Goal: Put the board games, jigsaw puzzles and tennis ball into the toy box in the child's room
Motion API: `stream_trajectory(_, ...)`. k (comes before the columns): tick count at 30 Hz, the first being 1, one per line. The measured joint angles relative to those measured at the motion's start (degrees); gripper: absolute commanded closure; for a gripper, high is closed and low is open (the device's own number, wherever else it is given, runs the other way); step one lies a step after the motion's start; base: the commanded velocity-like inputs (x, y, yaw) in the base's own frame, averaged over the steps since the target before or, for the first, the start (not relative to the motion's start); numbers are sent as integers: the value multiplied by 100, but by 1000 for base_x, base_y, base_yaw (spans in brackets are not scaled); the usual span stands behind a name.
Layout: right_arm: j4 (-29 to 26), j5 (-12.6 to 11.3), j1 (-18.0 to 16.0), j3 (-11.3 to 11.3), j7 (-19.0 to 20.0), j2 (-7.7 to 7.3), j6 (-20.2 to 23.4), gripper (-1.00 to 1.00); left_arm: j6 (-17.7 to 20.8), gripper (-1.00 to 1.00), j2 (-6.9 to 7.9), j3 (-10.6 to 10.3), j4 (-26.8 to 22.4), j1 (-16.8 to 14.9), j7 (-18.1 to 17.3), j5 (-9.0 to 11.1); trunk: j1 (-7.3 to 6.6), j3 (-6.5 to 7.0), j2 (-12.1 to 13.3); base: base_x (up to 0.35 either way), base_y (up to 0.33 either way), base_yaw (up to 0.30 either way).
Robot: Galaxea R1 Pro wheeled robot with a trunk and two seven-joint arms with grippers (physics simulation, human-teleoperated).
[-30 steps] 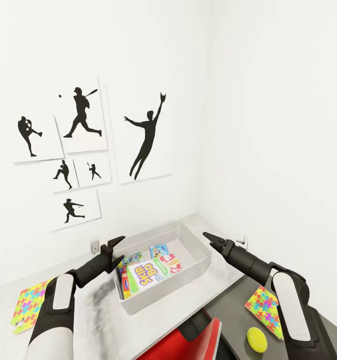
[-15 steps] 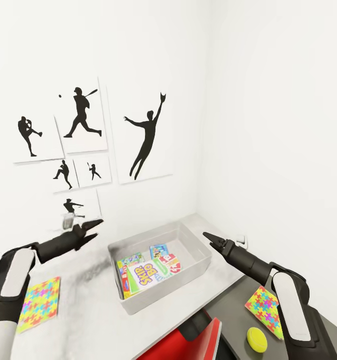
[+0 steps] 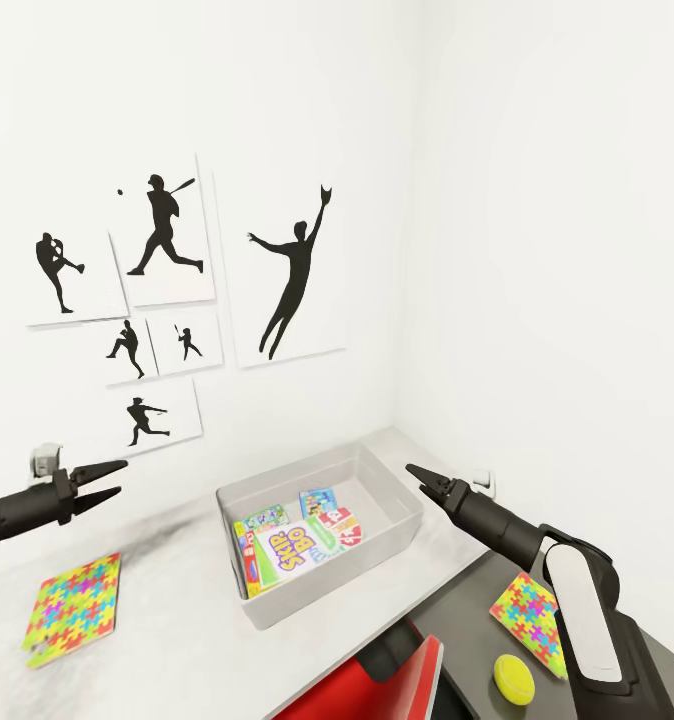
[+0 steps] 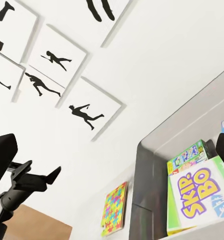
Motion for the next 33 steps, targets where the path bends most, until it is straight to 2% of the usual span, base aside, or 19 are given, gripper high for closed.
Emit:
stream_trajectory(12, 0, -1, 0, 0, -1, 2, 0, -100, -11, -100, 29, -2, 20, 9, -110, -3, 0, 2, 0, -41, 21, -14)
stream_trajectory(21, -2, -1, 1, -1, 0, 2, 0, -100, -19, -100, 28, -3, 19, 10, -238, -10, 1, 49, 0, -18, 1, -195)
stream_trajectory(28, -2, -1, 1, -1, 1, 2, 0, -100, -19, -100, 28, -2, 17, 23, -248, -11, 4, 93, 0, -264, 0, -219)
stream_trajectory(33, -1, 0, 0, 0, 1, 3, -1, -100, -21, -100, 29, -1, 17, 26, -335, -18, 1, 115, 0, -90, 0, -117)
